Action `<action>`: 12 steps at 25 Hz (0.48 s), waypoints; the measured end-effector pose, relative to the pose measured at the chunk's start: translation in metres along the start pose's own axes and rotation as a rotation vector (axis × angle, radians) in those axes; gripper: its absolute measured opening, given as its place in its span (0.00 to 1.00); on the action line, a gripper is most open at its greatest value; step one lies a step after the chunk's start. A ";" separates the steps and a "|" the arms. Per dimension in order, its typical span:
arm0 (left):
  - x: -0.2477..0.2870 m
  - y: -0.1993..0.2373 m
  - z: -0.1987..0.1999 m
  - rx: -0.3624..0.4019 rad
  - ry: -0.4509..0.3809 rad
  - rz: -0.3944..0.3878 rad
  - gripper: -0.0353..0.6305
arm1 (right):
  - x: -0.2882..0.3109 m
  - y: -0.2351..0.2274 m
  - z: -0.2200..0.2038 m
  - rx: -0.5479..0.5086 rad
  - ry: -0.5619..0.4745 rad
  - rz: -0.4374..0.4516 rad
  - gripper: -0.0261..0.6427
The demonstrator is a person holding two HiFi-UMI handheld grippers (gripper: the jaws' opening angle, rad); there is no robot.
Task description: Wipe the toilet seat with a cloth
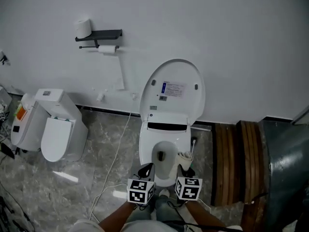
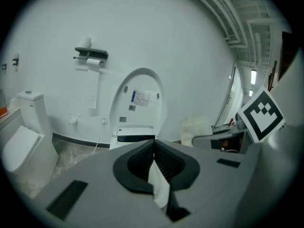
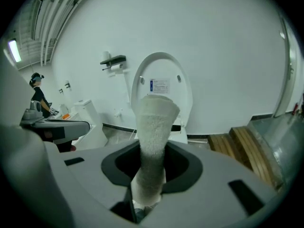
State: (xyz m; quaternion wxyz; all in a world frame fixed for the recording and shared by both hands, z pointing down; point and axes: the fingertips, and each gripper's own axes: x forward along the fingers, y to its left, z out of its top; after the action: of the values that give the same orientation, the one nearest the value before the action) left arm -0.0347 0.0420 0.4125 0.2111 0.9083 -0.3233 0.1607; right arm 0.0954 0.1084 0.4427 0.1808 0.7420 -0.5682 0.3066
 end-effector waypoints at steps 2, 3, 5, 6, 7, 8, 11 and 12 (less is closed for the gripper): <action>-0.011 -0.010 0.010 0.018 -0.024 -0.010 0.07 | -0.018 0.001 0.003 0.008 -0.039 -0.030 0.20; -0.017 -0.014 0.013 0.019 -0.035 -0.008 0.07 | -0.025 0.001 0.003 0.011 -0.051 -0.038 0.20; -0.030 -0.022 0.019 0.009 -0.058 0.001 0.07 | -0.038 0.003 -0.003 0.014 -0.059 -0.041 0.20; -0.037 -0.025 0.022 0.005 -0.069 0.007 0.07 | -0.044 0.005 -0.007 0.016 -0.060 -0.038 0.20; -0.045 -0.029 0.024 0.005 -0.081 0.011 0.07 | -0.050 0.006 -0.010 0.017 -0.063 -0.033 0.20; -0.051 -0.033 0.027 0.008 -0.095 0.015 0.07 | -0.055 0.008 -0.011 0.017 -0.069 -0.025 0.20; -0.066 -0.044 0.026 0.022 -0.124 0.043 0.07 | -0.067 0.008 -0.012 0.015 -0.101 -0.007 0.20; -0.071 -0.047 0.022 0.019 -0.123 0.060 0.07 | -0.072 0.007 -0.015 0.023 -0.105 -0.005 0.20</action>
State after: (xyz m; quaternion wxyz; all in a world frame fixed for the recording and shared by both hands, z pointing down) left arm -0.0532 0.1013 0.3500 0.1773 0.9083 -0.3615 0.1138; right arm 0.0728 0.1683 0.4059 0.1432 0.7603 -0.5716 0.2733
